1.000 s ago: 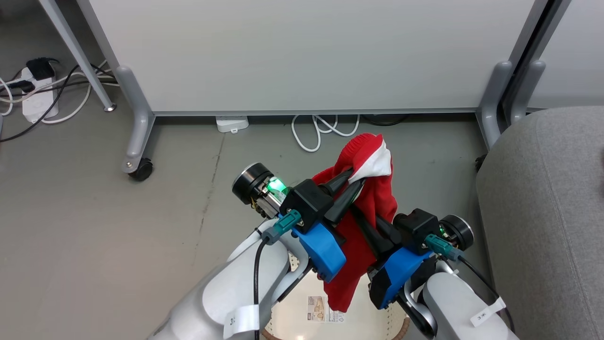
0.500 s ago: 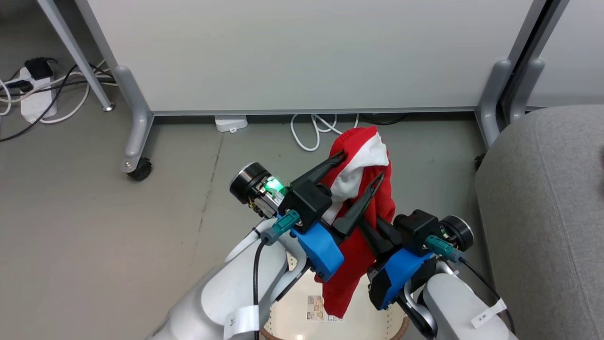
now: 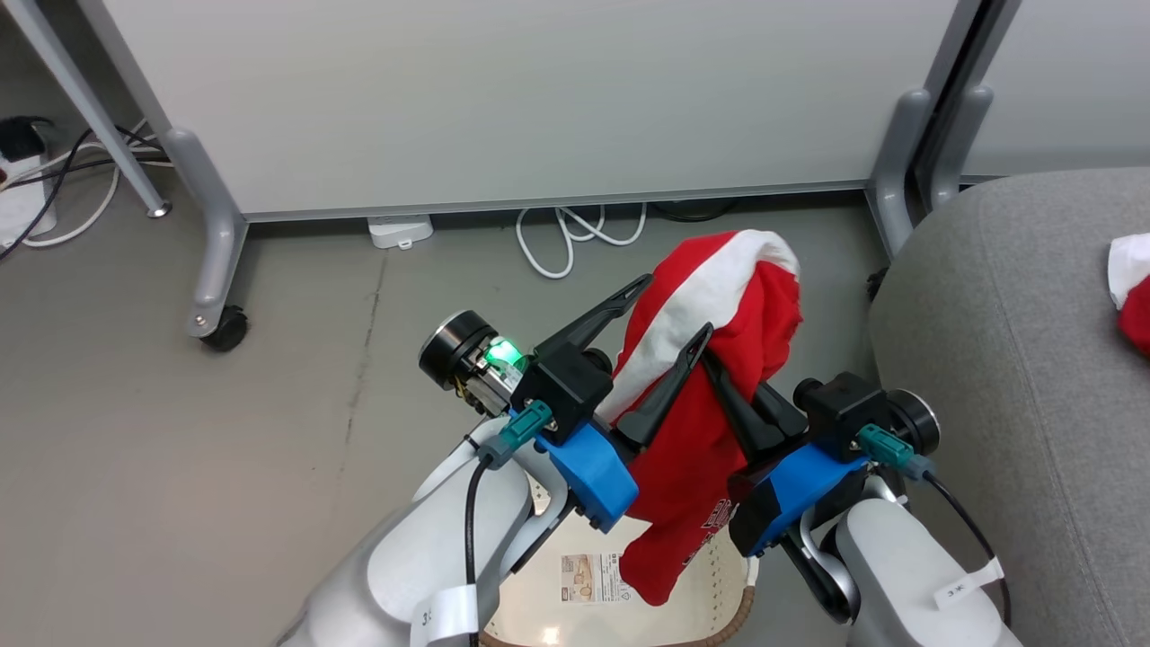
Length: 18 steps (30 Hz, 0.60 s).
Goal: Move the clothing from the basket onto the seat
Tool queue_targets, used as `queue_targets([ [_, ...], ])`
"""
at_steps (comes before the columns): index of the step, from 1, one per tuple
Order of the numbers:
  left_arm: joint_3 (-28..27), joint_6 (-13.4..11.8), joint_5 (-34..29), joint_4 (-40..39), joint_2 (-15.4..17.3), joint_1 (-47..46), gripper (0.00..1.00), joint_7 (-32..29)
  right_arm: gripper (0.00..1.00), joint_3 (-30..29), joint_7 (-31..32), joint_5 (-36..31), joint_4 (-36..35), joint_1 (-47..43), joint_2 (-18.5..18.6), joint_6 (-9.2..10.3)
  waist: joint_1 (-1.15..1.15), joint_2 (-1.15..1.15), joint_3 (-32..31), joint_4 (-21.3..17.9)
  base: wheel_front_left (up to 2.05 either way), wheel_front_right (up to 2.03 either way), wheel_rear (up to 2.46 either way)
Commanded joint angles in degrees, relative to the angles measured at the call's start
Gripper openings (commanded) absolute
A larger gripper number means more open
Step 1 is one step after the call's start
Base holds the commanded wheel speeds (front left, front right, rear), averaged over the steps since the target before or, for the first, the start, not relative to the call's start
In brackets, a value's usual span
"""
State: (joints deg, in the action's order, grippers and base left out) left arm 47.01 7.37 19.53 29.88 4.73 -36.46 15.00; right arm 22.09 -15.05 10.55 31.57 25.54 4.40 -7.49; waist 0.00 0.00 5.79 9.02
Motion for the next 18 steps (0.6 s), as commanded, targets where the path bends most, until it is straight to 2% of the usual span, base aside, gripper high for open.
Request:
queue_targets([
  [1, -0.5, -0.2, -0.5, -0.3, 0.4, 0.8, 1.00, 0.3, 0.00, -0.5, -0.2, -0.2, -0.7, -0.9, 0.3, -0.01, 0.00, 0.00, 0.5, -1.3, 0.00, 0.00, 0.00],
  [18, -2.5, -0.4, -3.0, -4.8, 2.2, 2.9, 1.00, 0.3, 0.00, -11.6, -0.2, -2.3, -10.8, -5.5, 1.5, -0.01, 0.00, 0.00, 4.6, -14.1, 0.00, 0.00, 0.00],
])
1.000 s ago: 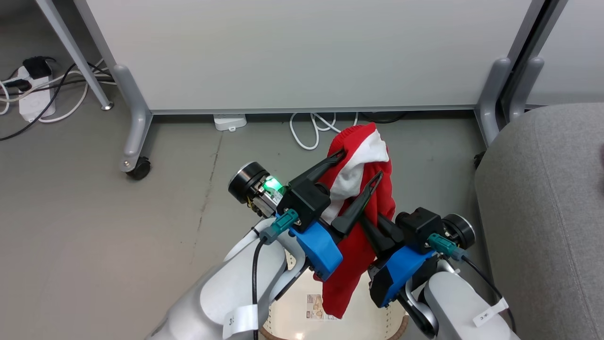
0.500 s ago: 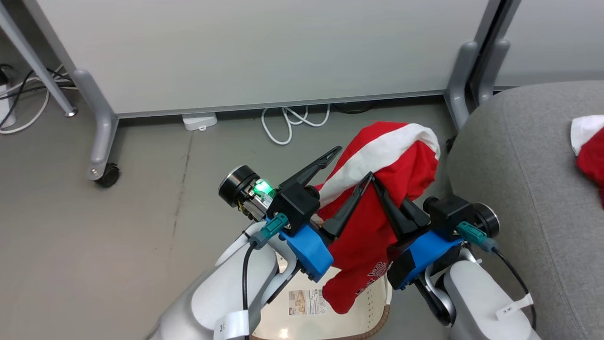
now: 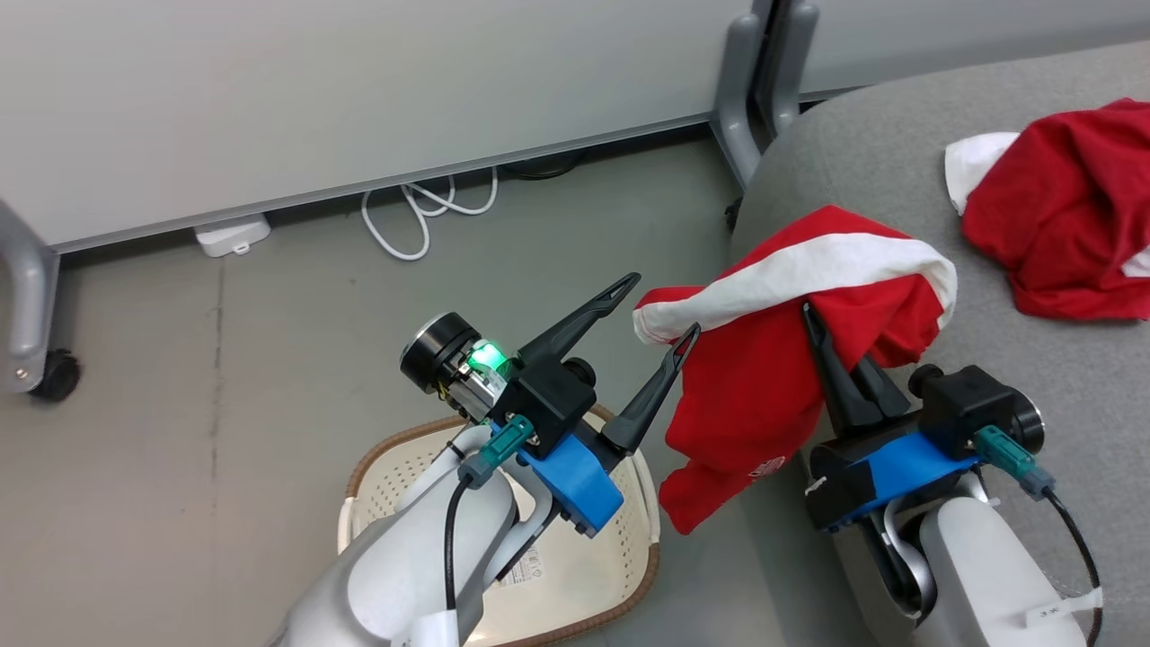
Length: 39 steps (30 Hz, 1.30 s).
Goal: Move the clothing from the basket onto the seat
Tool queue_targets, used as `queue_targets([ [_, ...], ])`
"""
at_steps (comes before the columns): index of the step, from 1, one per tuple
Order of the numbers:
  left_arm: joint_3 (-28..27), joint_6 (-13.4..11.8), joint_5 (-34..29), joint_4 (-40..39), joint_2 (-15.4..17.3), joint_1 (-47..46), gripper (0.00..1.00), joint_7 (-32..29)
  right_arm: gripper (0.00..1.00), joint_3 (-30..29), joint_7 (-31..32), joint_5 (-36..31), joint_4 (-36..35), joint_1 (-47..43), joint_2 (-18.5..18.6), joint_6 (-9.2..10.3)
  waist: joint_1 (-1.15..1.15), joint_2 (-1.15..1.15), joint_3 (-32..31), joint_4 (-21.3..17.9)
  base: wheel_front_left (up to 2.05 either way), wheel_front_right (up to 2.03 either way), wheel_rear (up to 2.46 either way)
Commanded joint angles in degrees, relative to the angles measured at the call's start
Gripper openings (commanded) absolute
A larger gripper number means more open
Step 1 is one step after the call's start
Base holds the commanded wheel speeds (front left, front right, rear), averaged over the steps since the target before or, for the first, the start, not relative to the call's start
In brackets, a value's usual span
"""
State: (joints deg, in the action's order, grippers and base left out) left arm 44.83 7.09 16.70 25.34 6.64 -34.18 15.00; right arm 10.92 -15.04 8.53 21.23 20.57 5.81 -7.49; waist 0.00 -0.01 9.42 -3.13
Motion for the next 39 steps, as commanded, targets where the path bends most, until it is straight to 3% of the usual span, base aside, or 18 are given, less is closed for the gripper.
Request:
queue_targets([
  [1, -0.4, -0.1, -0.4, -0.4, 0.4, 0.8, 1.00, 0.3, 0.00, -1.1, -0.2, -0.4, -1.1, -1.0, 0.1, -0.01, 0.00, 0.01, 1.2, -2.7, 0.00, 0.00, 0.00],
  [15, 0.1, 0.2, -1.9, -1.5, 0.5, 1.3, 1.00, 0.3, 0.00, -6.2, -0.2, -1.0, -8.0, -6.7, -1.1, -0.01, 0.00, 0.01, 3.1, -11.0, 0.00, 0.00, 0.00],
  [27, -0.3, 0.4, -2.2, -1.7, 0.7, 1.3, 1.00, 0.3, 0.00, -6.9, -0.2, -1.1, -9.8, -7.7, -2.1, -0.01, 0.00, 0.01, 3.0, -12.1, 0.00, 0.00, 0.00],
  [35, -0.7, 0.4, -3.2, -2.8, 1.6, -0.6, 1.00, 0.3, 0.00, -9.1, -0.2, -1.8, -12.4, 0.9, -0.7, -0.01, 0.00, 0.01, 6.9, -11.5, 0.00, 0.00, 0.00],
  [39, -0.5, 0.3, -3.9, -3.5, 2.4, -3.0, 1.00, 0.2, 0.00, -13.9, -0.2, -1.5, -14.3, 9.5, 0.3, -0.01, 0.00, 0.01, 12.0, -10.8, 0.00, 0.00, 0.00],
])
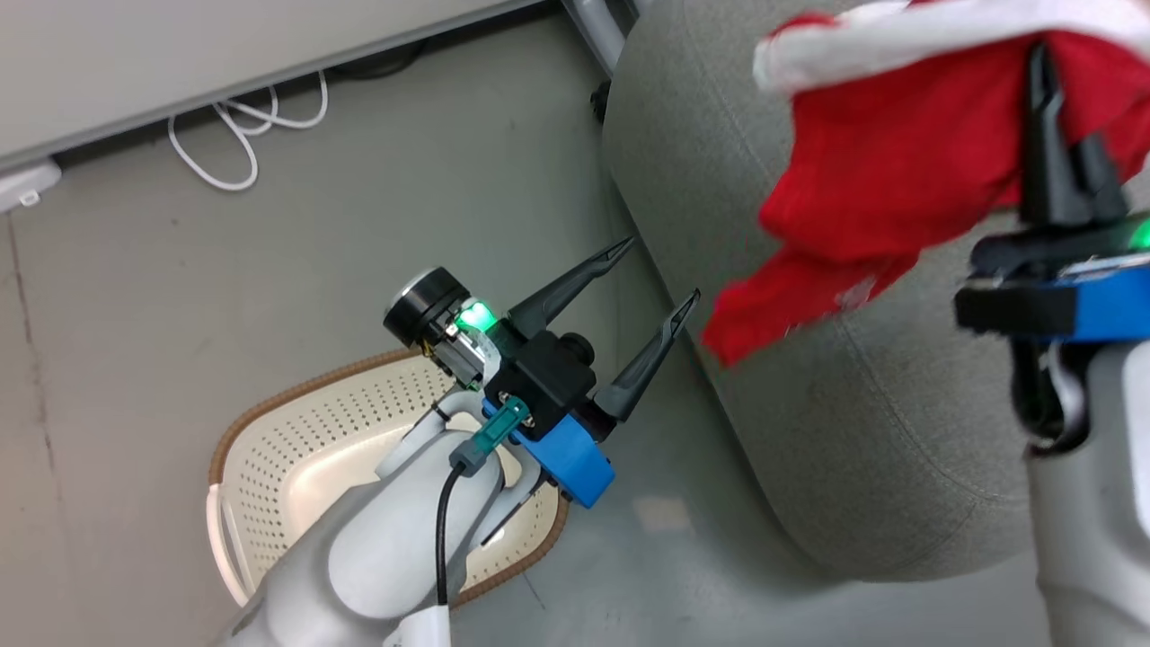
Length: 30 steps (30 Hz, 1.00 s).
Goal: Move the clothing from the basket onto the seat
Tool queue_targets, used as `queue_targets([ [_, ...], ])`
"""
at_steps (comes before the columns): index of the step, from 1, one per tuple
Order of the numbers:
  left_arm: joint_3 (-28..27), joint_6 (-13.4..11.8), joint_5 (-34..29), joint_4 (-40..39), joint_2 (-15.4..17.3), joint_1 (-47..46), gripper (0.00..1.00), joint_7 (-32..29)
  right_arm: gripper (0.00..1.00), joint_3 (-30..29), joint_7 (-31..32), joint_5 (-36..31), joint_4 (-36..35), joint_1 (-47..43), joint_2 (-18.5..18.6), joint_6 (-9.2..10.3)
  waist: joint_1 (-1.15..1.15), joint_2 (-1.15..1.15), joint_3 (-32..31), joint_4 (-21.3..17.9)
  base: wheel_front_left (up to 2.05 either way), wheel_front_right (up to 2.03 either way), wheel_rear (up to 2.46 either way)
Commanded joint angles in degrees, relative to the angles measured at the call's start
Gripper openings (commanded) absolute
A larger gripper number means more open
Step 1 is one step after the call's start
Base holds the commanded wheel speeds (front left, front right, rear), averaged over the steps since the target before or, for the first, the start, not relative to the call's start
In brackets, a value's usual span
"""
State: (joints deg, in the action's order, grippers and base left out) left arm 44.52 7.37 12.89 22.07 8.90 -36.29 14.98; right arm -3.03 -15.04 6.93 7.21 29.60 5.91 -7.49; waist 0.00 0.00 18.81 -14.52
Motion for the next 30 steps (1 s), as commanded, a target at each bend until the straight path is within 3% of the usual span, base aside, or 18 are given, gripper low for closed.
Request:
queue_targets([
  [1, 0.0, 0.0, -0.5, -0.4, 0.4, -1.7, 1.00, 0.1, 0.00, -1.1, -0.2, -0.1, -0.7, 2.7, 0.7, -0.01, 0.00, 0.00, 4.2, 0.9, 0.00, 0.00, 0.00],
  [7, 0.4, 0.1, -1.6, -2.8, 1.9, -6.5, 1.00, -0.9, 0.00, -8.7, -0.2, -0.6, -2.9, 17.5, 5.9, -0.01, 0.00, 0.00, 13.5, 2.1, 0.00, 0.00, 0.00],
  [12, 0.8, 0.1, -2.6, -4.8, 3.3, -9.7, 1.00, -1.7, 0.00, -14.0, -0.2, -1.2, -0.5, 28.2, 13.3, -0.01, 0.00, 0.00, 19.8, 2.8, 0.00, 0.00, 0.00],
  [19, 1.0, -0.2, -3.1, -7.0, 4.7, -11.3, 1.00, -2.5, 0.00, -19.0, -0.2, -2.8, 6.3, 32.7, 21.7, -0.01, 0.00, 0.00, 24.5, 2.5, 0.00, 0.00, 0.00],
  [22, 1.1, -0.3, -3.2, -7.5, 5.3, -11.3, 1.00, -2.7, 0.00, -21.4, -0.2, -3.6, 9.8, 30.7, 22.3, -0.01, 0.00, 0.00, 25.3, 1.9, 0.00, 0.00, 0.00],
  [30, 1.6, -0.3, -3.0, -8.8, 6.2, -11.9, 1.00, -3.5, 0.00, -25.4, -0.2, -5.2, 19.8, 27.1, 19.0, -0.01, 0.00, 0.00, 26.6, 1.9, 0.00, 0.00, 0.00],
])
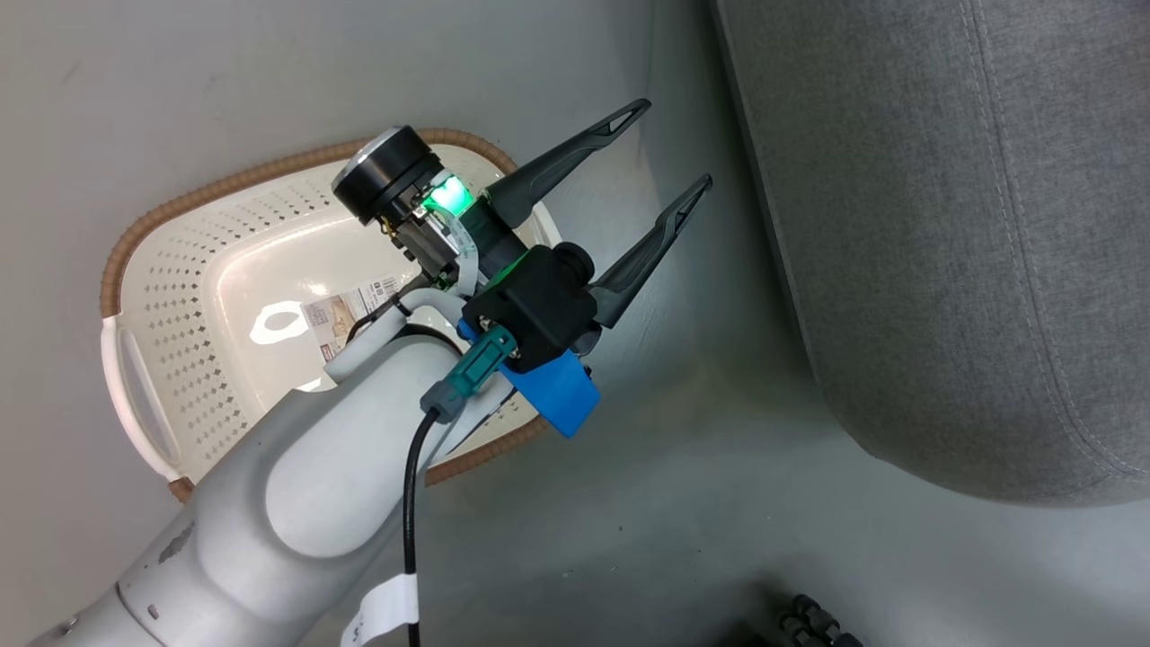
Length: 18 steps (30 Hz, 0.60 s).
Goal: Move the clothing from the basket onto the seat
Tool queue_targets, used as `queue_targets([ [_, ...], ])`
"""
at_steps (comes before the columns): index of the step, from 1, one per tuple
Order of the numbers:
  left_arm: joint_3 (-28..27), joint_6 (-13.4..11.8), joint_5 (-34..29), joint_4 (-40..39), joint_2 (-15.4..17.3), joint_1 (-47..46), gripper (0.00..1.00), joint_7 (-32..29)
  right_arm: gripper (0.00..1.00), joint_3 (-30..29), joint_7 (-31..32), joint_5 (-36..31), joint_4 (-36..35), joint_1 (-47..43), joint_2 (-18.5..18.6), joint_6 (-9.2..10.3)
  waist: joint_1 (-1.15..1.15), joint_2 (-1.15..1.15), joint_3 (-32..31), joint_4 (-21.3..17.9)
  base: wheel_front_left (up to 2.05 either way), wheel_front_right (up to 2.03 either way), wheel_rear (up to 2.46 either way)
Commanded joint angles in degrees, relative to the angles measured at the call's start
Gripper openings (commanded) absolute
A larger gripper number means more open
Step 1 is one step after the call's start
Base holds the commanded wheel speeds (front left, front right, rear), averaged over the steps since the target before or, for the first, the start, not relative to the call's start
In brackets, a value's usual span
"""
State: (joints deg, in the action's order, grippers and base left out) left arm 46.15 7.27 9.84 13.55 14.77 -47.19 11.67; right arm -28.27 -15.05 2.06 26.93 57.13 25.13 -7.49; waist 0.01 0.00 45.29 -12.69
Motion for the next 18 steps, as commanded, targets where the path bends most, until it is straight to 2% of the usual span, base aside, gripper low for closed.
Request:
queue_targets([
  [1, 0.0, -0.2, 0.1, -0.3, 0.4, -1.0, 1.00, -0.2, 0.00, -0.6, -0.2, -0.4, 1.1, -0.6, -1.0, -0.01, -0.01, 0.00, 0.2, 0.2, 0.00, 0.00, 0.00],
  [4, 0.2, -0.3, 0.1, -0.3, 0.4, -1.3, 1.00, -0.3, 0.00, -1.2, -0.2, -1.1, 4.1, -1.4, -3.1, -0.01, -0.01, 0.00, 0.7, 0.5, 0.00, 0.00, 0.00],
  [9, 0.3, -0.5, 0.3, -0.4, 0.2, -1.8, 1.00, -0.1, 0.00, -1.2, -0.2, -2.4, 6.8, -1.6, -4.4, -0.01, -0.01, 0.00, 1.2, 1.1, 0.00, 0.00, 0.00],
  [10, 0.3, -0.6, 0.5, -0.1, 0.3, -1.8, 1.00, 0.1, 0.22, -1.0, -0.2, -2.6, 7.4, -1.6, -4.6, -0.01, -0.01, 0.00, 1.0, 1.1, 0.00, 0.00, 0.00],
  [11, 0.4, -0.7, 0.5, 0.0, 0.3, -1.7, 1.00, 0.1, 0.84, -1.2, -0.2, -2.5, 7.1, -1.5, -4.5, -0.01, -0.01, 0.00, 0.7, 1.1, 0.00, 0.00, 0.00],
  [12, 0.4, -0.7, 0.6, 0.2, 0.3, -1.5, 1.00, 0.3, 1.00, -1.4, -0.2, -2.2, 6.9, -1.8, -4.7, -0.01, -0.01, 0.00, 0.3, 1.1, 0.00, 0.00, 0.00],
  [18, 0.6, -1.3, 1.4, 1.7, -0.7, 0.1, 1.00, 1.7, 1.00, -2.0, -0.2, -0.4, 3.7, -8.3, -7.0, -0.01, -0.01, 0.00, -3.9, 1.0, 0.00, 0.00, 0.00],
])
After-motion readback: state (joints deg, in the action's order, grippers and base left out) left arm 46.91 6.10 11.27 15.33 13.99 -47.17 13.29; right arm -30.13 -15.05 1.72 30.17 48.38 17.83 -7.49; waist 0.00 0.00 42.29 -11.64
